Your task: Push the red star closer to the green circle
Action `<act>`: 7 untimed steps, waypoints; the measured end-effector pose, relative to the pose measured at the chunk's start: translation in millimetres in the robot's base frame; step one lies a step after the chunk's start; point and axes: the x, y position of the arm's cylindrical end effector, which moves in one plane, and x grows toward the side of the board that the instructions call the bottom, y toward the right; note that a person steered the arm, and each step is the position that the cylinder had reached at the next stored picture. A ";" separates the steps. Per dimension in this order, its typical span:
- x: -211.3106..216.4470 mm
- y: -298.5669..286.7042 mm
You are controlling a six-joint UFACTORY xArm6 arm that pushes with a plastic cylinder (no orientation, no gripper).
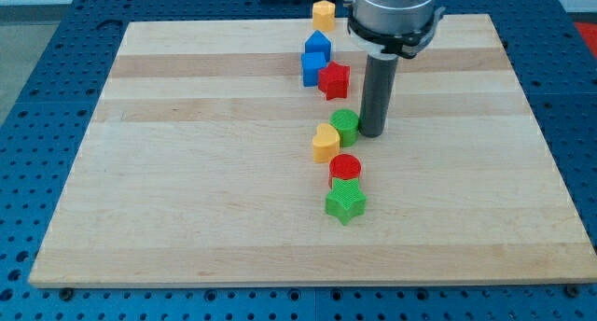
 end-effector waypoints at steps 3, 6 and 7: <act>6.7 -18.9; -104.2 29.0; -130.9 15.6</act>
